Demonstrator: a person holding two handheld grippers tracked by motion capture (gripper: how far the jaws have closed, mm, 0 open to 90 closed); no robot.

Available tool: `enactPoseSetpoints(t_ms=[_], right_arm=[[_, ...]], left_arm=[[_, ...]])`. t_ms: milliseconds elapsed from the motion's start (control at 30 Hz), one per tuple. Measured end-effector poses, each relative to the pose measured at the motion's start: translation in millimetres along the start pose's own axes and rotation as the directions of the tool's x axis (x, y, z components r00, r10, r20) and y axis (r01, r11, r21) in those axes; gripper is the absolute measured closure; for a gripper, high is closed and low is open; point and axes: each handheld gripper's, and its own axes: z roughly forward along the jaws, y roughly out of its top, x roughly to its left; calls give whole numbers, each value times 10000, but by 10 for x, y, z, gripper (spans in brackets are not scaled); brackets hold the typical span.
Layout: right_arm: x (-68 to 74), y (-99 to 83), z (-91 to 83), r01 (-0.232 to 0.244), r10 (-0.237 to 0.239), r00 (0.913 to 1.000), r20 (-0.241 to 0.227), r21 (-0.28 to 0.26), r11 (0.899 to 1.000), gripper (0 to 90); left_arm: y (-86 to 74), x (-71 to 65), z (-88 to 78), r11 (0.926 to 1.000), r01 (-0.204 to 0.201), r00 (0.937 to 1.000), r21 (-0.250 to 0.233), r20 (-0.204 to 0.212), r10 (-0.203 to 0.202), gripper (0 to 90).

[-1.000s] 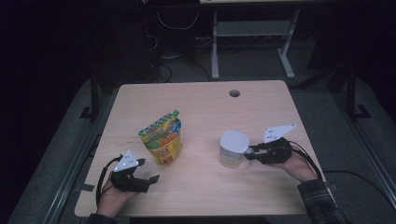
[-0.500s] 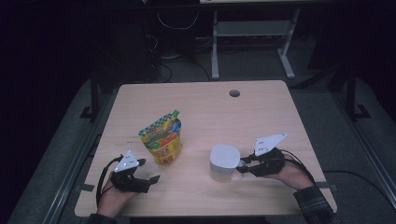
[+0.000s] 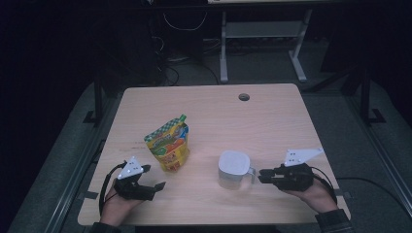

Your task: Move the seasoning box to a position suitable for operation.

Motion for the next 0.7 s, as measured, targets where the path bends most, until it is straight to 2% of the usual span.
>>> enactPoseSetpoints(t_ms=[100,200,333,433,700], right_arm=[[74,-28,54,-18,16,9999,-165,-125,9999,897],[93,-20,159,142,-139,9996,-240,127,9998,899],[107,-17,262,111,-94,9991,-422,388,9992,899],[100,-18,308,120,-106,9996,-265,519,9986,900],[0,-1,318,26,-28,10000,40,438,9990,900]], left_arm=[[-2,2,9,10000,-14,10000,61,15,14,135],[-5,-1,15,10000,-15,10000,51,34,14,135],[-6,3,12,10000,27,10000,65,19,-27,135],[-7,4,13,10000,26,10000,67,21,-26,135],[-8,4,16,10000,6,10000,61,47,-6,135]])
